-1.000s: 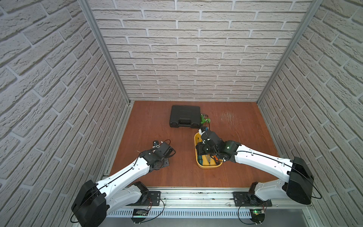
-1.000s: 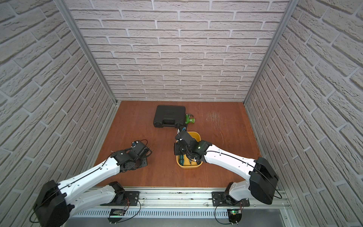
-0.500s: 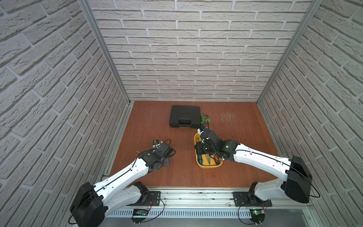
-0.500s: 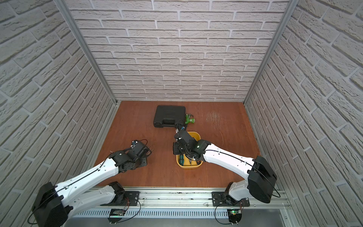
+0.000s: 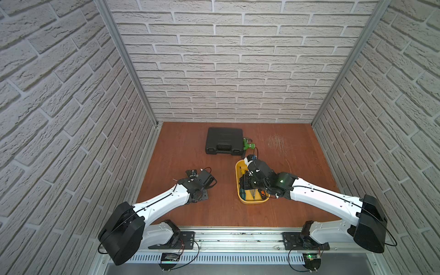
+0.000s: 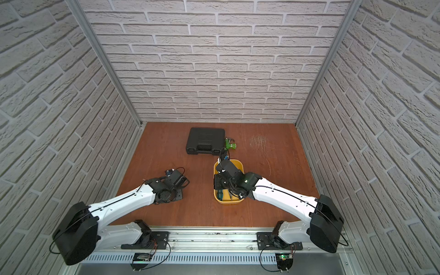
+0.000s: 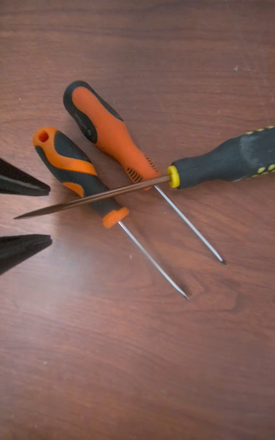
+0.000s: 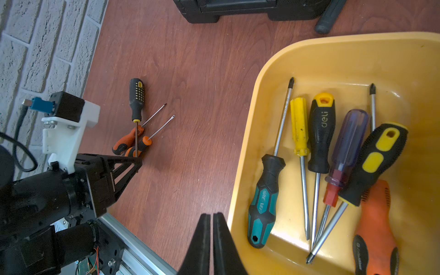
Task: Put the screwdriver on the desktop into the storage box
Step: Pick up the screwdriver from the center of the board.
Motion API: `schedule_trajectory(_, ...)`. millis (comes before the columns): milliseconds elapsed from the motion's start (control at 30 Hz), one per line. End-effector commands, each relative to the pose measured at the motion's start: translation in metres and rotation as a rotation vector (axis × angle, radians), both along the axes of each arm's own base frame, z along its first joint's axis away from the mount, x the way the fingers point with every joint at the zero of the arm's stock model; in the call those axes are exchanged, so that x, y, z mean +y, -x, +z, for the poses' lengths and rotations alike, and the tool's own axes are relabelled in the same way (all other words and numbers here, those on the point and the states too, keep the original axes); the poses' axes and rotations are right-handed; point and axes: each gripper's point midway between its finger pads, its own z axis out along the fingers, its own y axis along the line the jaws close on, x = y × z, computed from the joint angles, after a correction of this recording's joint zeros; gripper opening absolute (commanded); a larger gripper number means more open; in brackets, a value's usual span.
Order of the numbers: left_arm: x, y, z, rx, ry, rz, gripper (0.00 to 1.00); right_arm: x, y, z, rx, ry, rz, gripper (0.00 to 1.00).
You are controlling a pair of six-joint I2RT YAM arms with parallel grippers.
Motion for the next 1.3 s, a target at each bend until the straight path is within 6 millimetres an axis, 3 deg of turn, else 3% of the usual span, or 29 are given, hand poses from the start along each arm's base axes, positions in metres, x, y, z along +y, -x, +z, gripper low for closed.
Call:
schedule_trajectory(0, 0.000, -0.013, 0.005, -0.033, 0.008, 0.032, 0.31, 0.000, -0.001, 0.003, -0.015, 0.009, -0.004, 0.11)
schedule_trajectory(833, -0.002, -0.016, -0.013, -0.006, 0.038, 0.063, 0.17, -0.005, 0.000, 0.006, -0.021, 0.012, -0.018, 0.11)
schedule_trajectory(1267, -0.001, -0.012, -0.021, 0.016, 0.039, 0.067, 0.17, -0.008, 0.001, 0.008, -0.025, 0.007, -0.027, 0.11)
